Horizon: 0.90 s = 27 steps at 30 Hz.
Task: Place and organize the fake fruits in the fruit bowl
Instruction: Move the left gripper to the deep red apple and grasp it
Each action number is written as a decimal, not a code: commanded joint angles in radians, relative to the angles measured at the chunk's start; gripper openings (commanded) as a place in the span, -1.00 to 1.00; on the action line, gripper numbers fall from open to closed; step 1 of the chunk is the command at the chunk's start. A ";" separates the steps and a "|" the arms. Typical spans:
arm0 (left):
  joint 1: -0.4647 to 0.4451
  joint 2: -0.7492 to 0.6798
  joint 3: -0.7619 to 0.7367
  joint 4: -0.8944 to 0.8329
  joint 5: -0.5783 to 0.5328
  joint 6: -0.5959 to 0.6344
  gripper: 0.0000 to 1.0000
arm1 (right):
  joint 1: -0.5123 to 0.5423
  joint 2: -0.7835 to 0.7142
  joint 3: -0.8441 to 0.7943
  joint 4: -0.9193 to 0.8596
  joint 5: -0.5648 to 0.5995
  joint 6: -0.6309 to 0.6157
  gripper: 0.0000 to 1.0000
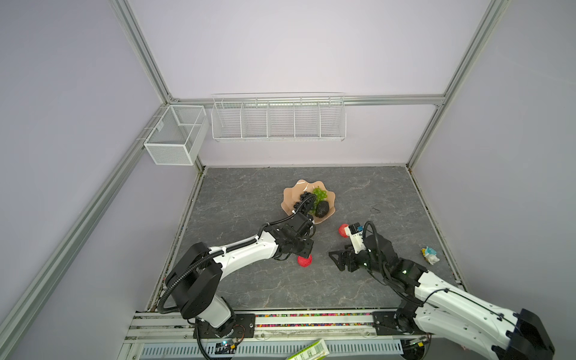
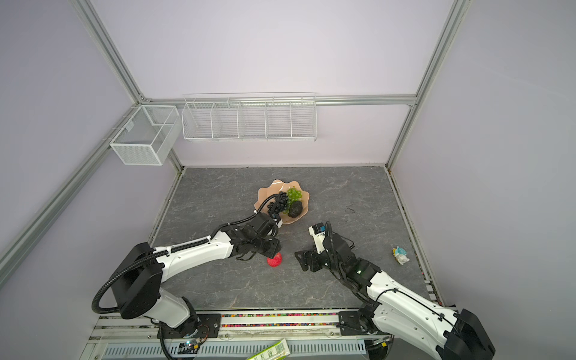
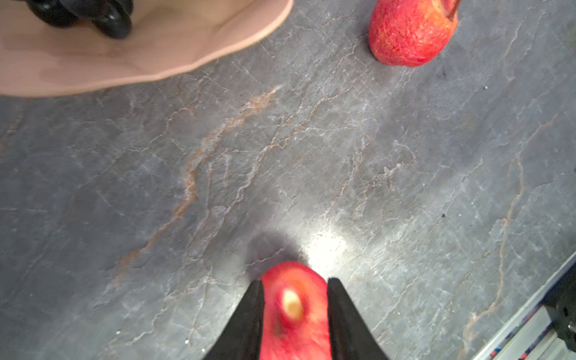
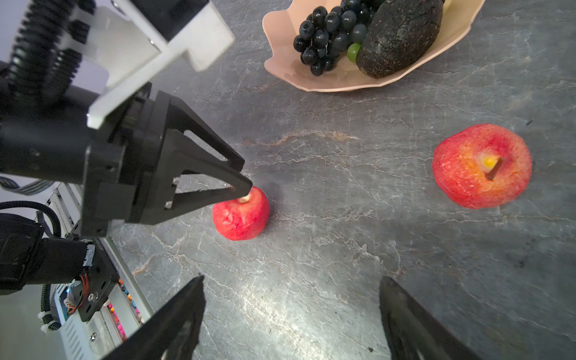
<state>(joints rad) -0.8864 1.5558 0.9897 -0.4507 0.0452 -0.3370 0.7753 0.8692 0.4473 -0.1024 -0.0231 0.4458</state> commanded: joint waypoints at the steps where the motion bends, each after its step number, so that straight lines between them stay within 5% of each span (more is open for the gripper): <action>1: 0.027 -0.019 0.059 -0.002 -0.030 0.003 -0.33 | 0.006 0.010 0.027 0.023 0.007 -0.010 0.77; 5: 0.058 0.004 0.077 -0.009 -0.013 0.035 -0.28 | 0.006 0.037 0.039 0.027 0.005 -0.020 0.77; 9: 0.059 -0.031 0.043 -0.034 -0.069 0.071 0.14 | 0.007 0.051 0.038 0.038 -0.007 -0.019 0.77; 12: 0.059 -0.098 -0.015 -0.076 -0.162 0.076 0.37 | 0.006 0.052 0.028 0.051 -0.005 -0.017 0.77; 19: 0.061 -0.120 -0.098 -0.081 -0.369 0.017 0.48 | 0.006 0.112 0.042 0.091 -0.031 -0.018 0.77; 27: 0.084 -0.045 -0.114 0.021 -0.153 0.005 0.49 | 0.008 0.111 0.041 0.102 -0.047 -0.002 0.77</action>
<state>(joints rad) -0.8028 1.5227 0.8913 -0.4755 -0.1738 -0.3038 0.7761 1.0027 0.4789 -0.0284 -0.0586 0.4412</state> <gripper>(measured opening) 0.745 0.885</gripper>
